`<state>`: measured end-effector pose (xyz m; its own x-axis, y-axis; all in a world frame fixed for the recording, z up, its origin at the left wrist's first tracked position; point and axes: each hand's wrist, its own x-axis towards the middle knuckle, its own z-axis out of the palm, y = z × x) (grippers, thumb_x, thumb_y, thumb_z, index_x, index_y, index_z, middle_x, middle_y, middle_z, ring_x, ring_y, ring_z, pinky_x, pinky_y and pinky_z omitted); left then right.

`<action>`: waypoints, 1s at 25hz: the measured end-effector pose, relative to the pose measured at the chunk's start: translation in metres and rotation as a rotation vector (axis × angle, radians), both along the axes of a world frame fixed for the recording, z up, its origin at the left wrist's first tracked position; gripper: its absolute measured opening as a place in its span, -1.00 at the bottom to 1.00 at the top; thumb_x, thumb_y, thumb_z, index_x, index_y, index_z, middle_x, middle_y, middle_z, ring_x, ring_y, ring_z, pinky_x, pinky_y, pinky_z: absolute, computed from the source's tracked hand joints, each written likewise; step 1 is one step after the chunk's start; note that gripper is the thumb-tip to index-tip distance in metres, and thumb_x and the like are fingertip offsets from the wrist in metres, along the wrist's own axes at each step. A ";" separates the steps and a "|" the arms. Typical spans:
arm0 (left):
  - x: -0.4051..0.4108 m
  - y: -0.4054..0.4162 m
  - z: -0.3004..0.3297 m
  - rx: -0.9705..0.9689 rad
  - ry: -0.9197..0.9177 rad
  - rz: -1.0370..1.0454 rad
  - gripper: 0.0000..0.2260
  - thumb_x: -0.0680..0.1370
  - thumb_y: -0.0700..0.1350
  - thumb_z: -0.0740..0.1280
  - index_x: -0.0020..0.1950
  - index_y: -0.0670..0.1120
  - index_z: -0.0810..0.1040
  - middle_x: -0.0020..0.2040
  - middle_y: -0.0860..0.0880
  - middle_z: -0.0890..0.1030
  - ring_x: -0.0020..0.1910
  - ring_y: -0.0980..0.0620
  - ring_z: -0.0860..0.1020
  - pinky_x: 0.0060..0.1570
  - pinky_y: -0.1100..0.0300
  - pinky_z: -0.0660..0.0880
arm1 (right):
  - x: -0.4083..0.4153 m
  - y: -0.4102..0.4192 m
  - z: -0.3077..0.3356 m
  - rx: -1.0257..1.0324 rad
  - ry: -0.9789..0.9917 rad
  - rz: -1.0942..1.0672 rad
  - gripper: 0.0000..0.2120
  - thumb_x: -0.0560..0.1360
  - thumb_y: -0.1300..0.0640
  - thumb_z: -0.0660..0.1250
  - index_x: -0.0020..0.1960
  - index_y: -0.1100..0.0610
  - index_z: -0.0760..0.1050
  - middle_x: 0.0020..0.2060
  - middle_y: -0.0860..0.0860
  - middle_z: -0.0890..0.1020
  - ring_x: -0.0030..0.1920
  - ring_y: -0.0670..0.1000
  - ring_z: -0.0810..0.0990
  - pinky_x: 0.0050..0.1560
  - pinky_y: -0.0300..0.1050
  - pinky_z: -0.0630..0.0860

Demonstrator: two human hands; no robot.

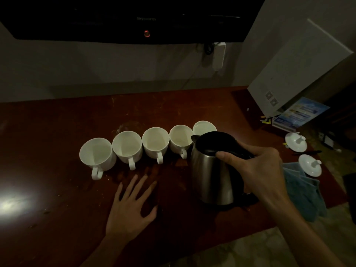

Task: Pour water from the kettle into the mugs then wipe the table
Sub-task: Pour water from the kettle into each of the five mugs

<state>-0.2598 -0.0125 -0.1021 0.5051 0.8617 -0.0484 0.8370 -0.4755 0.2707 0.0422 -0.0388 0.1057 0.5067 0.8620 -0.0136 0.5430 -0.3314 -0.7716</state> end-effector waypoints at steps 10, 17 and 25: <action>0.000 0.000 0.000 -0.008 -0.002 0.002 -0.34 0.54 0.35 0.16 0.61 0.21 0.16 0.63 0.03 0.14 0.62 -0.02 0.02 0.50 -0.24 0.03 | -0.004 0.006 0.004 -0.020 -0.026 -0.001 -0.37 0.23 -0.23 0.57 0.25 -0.05 0.63 -0.21 -0.31 0.61 -0.16 -0.22 0.66 -0.13 -0.01 0.69; -0.001 0.001 0.000 -0.013 -0.008 0.007 -0.34 0.54 0.34 0.17 0.62 0.22 0.11 0.64 0.06 0.09 0.63 0.00 -0.03 0.51 -0.23 0.02 | -0.007 0.008 0.005 -0.025 -0.026 -0.013 -0.38 0.25 -0.18 0.58 0.26 -0.01 0.63 -0.02 -0.11 0.73 -0.14 -0.21 0.65 -0.13 -0.07 0.67; -0.001 0.002 -0.003 -0.018 0.017 0.001 -0.33 0.55 0.36 0.16 0.62 0.22 0.11 0.65 0.05 0.08 0.63 0.00 -0.05 0.51 -0.22 -0.02 | -0.010 0.010 0.008 -0.046 -0.008 -0.001 -0.30 0.21 -0.22 0.55 0.29 0.02 0.61 0.05 -0.18 0.67 -0.14 -0.26 0.60 -0.12 -0.13 0.64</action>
